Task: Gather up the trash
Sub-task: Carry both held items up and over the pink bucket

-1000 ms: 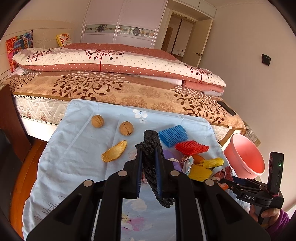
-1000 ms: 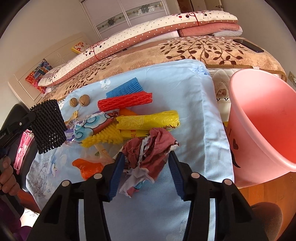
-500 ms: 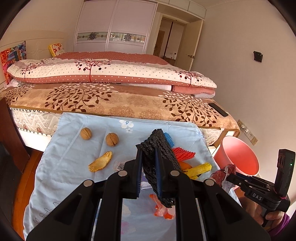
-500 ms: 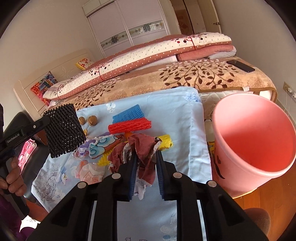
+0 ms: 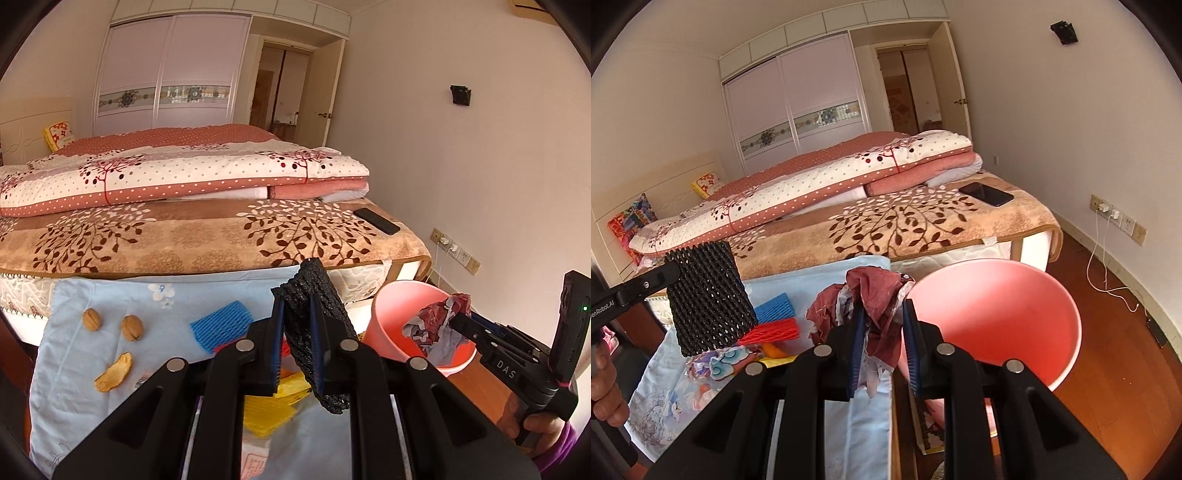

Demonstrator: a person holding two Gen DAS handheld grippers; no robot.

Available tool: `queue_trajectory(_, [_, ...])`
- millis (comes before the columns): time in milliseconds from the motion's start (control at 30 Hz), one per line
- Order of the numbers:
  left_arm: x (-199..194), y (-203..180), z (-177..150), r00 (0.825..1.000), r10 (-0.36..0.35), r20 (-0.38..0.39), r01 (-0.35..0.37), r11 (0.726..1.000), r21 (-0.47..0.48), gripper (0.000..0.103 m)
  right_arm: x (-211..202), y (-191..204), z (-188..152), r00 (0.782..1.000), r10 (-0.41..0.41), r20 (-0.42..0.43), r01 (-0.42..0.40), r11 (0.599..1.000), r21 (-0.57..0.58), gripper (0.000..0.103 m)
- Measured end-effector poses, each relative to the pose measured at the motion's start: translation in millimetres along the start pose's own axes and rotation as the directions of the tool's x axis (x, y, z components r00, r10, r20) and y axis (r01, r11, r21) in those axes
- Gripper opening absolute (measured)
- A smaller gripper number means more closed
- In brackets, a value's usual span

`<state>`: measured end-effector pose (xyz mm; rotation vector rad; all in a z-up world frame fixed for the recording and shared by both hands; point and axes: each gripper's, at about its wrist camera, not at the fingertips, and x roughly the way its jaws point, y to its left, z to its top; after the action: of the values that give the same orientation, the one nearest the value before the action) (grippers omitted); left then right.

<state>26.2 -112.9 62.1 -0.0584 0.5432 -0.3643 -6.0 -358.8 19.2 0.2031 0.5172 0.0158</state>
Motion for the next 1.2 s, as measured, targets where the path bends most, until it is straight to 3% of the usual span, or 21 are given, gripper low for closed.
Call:
queue_trajectory(233, [45.0,-58.6,11.3,0.997,-0.074,-0.019,0.075,0.996,0.047,0.013,2.0,-34.7,3.0,0.988,-0.152,0.033,0.152,0.988,-0.017,0.019])
queue_trajectory(567, [112.1,-129.3,5.5,0.991,-0.106,-0.084,0.116,0.986,0.123,0.013,20.5,-76.9,-3.7,0.97,-0.244,0.002,0.244,0.97,0.009,0.02])
queue_trajectory(800, [145.4,-147.2,-6.2,0.982,-0.123,-0.147,0.139,0.984,0.11,0.013,36.9,-88.9,-11.4,0.96,-0.279,-0.023,0.279,0.96,-0.011,0.02])
queue_trajectory(1200, [167.3,-165.0,-16.2,0.977,-0.113,-0.183,0.139,0.981,0.139,0.013,58.4,-101.3,-18.7,0.951,-0.3,-0.075,0.299,0.954,-0.024,0.02])
